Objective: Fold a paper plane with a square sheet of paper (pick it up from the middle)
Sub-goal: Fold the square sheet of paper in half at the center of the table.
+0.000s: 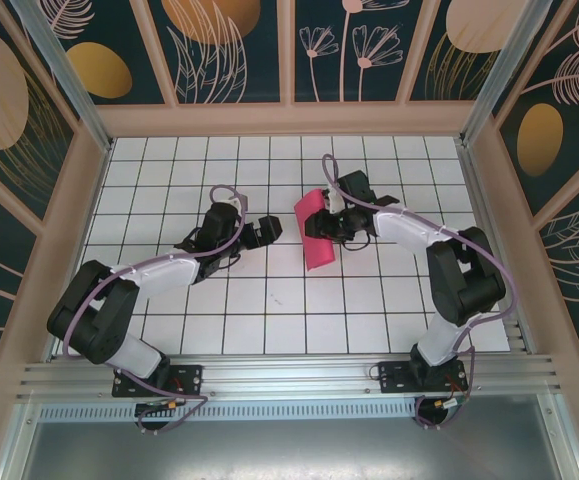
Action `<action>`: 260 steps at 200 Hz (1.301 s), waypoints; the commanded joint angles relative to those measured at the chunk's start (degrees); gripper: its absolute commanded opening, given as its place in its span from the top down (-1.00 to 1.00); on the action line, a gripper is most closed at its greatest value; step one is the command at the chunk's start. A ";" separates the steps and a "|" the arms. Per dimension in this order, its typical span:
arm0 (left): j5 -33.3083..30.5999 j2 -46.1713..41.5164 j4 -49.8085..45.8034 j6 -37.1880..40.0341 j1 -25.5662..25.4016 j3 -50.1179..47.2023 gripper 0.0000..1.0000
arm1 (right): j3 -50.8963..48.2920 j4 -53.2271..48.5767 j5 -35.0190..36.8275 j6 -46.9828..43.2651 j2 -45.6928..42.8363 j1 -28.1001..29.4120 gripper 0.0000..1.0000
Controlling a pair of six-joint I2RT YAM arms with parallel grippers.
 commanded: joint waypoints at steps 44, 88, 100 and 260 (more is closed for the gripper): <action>2.43 0.36 2.57 -0.24 -0.28 0.01 -0.97 | -4.65 6.84 0.73 7.22 2.01 0.12 -0.02; 3.03 0.60 2.59 -0.35 -0.31 0.51 -0.97 | -5.55 3.92 5.57 6.21 1.83 -0.30 -0.17; 3.02 0.52 2.47 -0.41 -0.30 0.61 -0.97 | -5.66 3.42 6.40 6.10 1.36 -0.45 -0.30; 5.96 2.09 2.79 0.28 -0.80 2.09 -0.97 | -6.29 -3.38 18.82 3.81 -3.15 -3.84 -0.83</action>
